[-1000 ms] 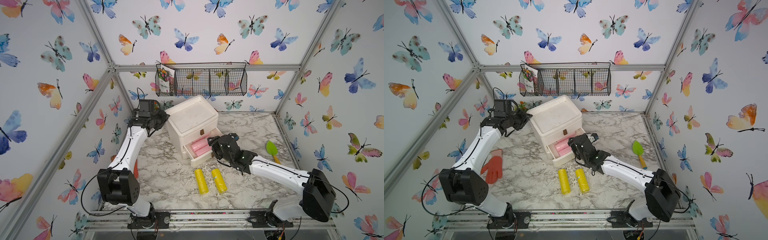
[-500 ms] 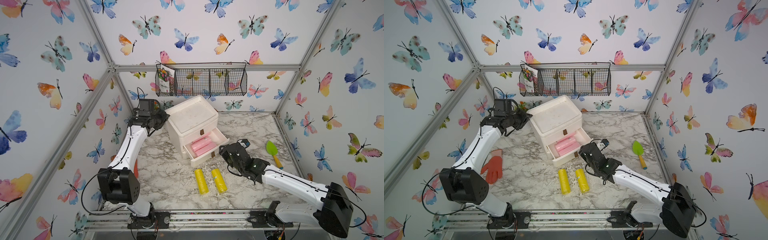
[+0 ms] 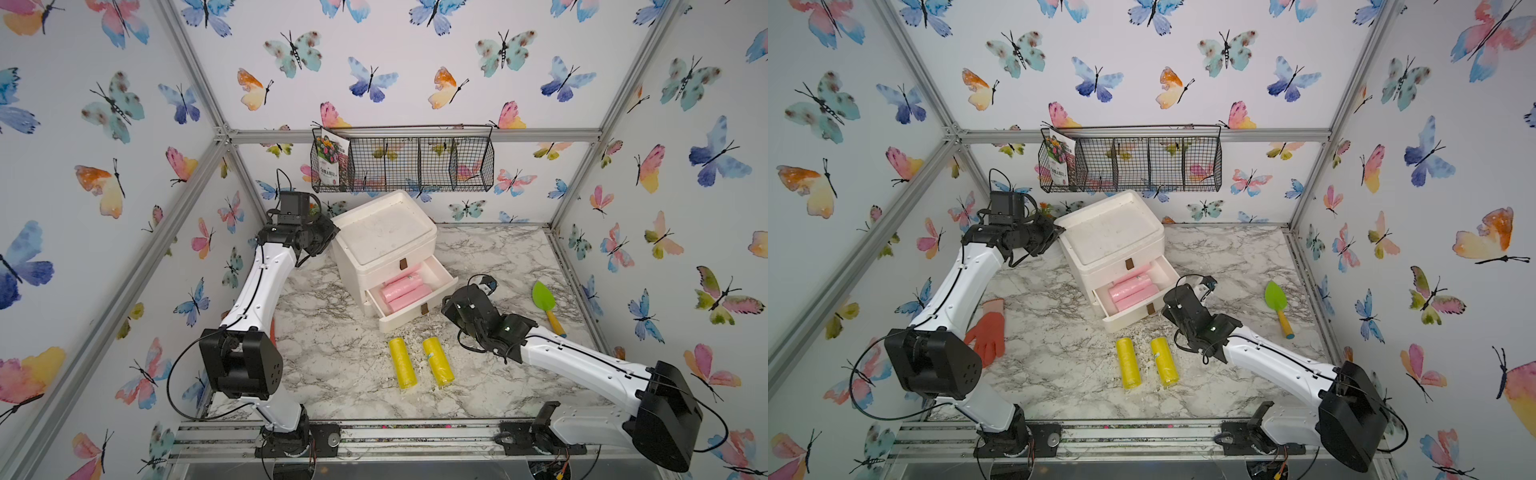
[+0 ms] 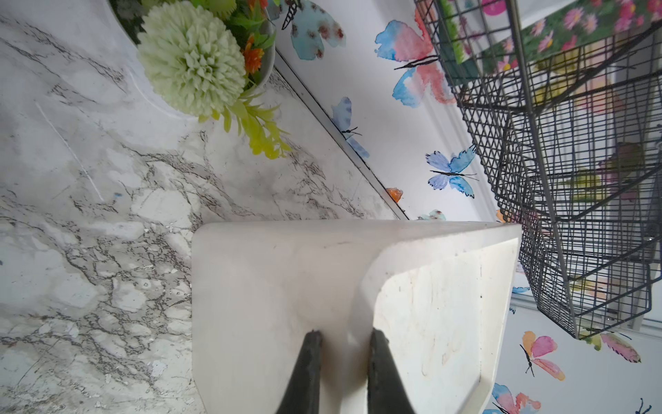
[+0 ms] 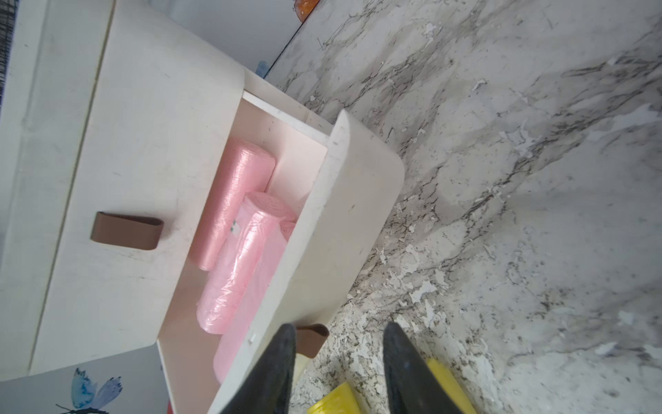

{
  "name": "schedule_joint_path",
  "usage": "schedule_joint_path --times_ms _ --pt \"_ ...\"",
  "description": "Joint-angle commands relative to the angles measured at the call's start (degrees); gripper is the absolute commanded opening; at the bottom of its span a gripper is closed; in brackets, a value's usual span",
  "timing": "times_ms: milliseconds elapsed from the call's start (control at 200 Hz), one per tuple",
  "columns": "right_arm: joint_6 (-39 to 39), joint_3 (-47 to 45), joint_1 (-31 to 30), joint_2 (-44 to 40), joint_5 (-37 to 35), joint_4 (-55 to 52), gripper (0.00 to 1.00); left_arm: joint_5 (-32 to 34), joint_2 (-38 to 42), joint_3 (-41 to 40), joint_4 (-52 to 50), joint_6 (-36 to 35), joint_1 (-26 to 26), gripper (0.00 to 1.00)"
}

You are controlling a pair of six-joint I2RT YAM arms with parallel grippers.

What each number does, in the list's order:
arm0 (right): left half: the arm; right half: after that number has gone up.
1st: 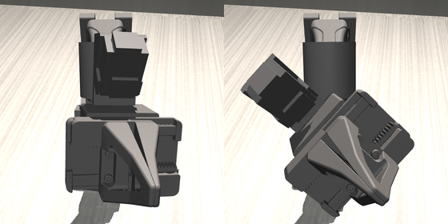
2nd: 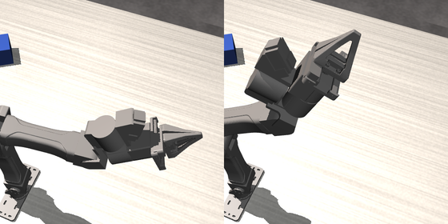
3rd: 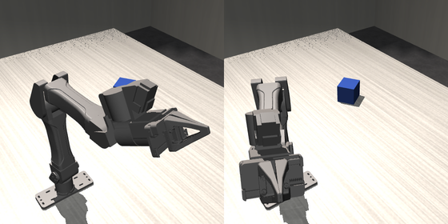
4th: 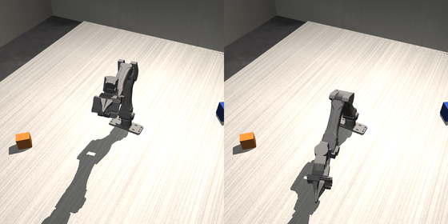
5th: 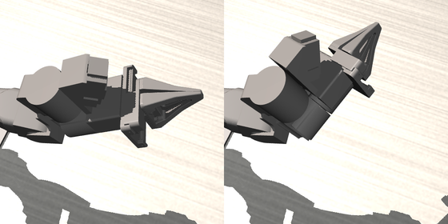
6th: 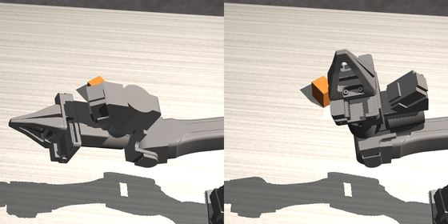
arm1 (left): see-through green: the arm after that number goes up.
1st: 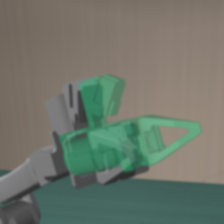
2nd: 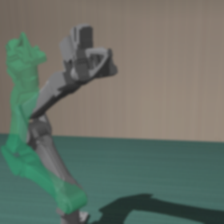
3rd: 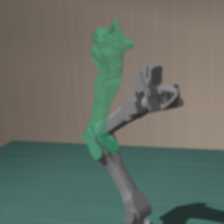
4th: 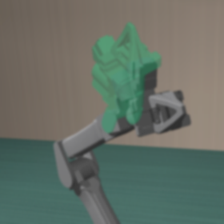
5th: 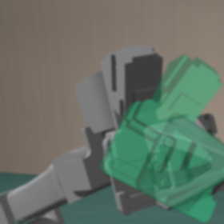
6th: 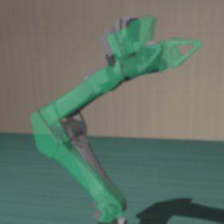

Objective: Sort the rolls of trash bags by color and place them into the drawer
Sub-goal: Place the roll of trash bags in the drawer, then close the drawer of the storage box.

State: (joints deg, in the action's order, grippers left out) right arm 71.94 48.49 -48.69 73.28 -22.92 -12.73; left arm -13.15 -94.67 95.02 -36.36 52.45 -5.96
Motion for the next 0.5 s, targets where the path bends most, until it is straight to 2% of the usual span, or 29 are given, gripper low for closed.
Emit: schedule_joint_path --times_ms 0,140,180,225,250,496 --pt "-3.3 1.0 0.4 1.7 -1.0 -2.9 0.36 0.9 -3.9 -1.2 -2.7 1.1 -0.1 0.07" --pt "-4.3 0.4 0.6 3.5 0.3 -2.8 0.24 1.0 -4.1 -1.3 -2.8 1.1 -0.2 0.06" --pt "-4.4 0.2 0.7 4.0 0.9 -2.4 0.17 1.0 -4.2 -1.2 -2.8 1.1 -0.3 0.05" --pt "-4.6 0.0 0.8 4.5 1.4 -1.7 0.05 1.0 -4.1 -1.3 -2.8 1.2 -0.2 0.05" --pt "-4.7 -0.1 0.8 4.9 1.8 -1.4 0.03 1.0 -4.2 -1.2 -2.8 1.2 -0.3 0.05" --pt "-7.0 2.8 1.4 9.5 4.2 0.3 0.02 1.0 -4.2 -1.3 -2.8 1.3 -0.6 0.04"
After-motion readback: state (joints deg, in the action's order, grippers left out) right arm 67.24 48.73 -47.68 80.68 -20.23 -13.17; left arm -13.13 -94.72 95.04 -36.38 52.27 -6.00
